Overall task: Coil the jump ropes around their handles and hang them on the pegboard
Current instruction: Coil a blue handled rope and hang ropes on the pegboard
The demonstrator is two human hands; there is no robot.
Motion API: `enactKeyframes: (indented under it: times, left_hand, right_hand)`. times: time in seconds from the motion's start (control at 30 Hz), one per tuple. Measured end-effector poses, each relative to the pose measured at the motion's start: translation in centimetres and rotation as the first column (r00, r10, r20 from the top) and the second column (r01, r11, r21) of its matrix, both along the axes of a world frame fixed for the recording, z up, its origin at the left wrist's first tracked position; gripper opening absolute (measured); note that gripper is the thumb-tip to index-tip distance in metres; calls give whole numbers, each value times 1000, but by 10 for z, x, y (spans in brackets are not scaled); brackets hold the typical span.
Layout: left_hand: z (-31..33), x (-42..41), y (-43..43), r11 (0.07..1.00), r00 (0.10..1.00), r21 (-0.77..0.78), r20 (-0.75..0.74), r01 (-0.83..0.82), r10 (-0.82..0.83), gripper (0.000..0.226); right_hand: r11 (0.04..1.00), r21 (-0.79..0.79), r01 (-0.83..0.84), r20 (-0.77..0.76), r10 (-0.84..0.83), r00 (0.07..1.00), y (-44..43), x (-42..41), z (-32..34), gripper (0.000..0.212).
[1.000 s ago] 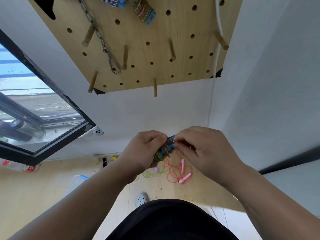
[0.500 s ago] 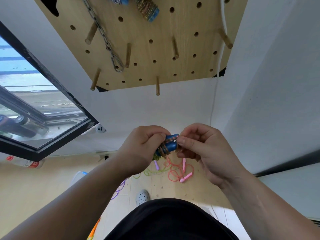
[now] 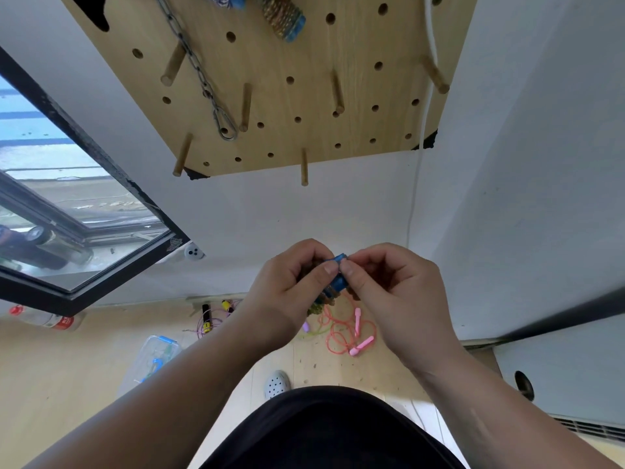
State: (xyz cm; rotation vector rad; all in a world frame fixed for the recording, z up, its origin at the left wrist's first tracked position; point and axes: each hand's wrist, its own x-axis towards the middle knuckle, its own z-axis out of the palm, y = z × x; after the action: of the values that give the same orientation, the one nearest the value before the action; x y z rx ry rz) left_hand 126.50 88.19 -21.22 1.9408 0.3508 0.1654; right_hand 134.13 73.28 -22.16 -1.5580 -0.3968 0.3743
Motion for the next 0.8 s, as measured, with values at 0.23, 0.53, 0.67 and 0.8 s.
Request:
enactKeyframes:
  times: [0.23, 0.53, 0.67, 0.8]
  left_hand:
    - [-7, 0, -4, 989, 989, 18, 14, -147, 147, 25]
    - [-6, 7, -4, 984, 984, 0, 1, -180, 180, 29]
    - [-5, 10, -6, 978, 978, 11, -11, -210, 210, 34]
    - [-7, 9, -7, 984, 984, 28, -34, -175, 176, 28]
  right_hand:
    - [969, -167, -181, -21, 180, 983, -1, 13, 4, 4]
    - [959, -249, -136, 99, 165, 981, 5, 12, 7, 14]
    - [981, -178, -80, 44, 89, 995, 5, 9, 8, 23]
    - [976, -190, -108, 58, 121, 991, 4, 10, 4, 11]
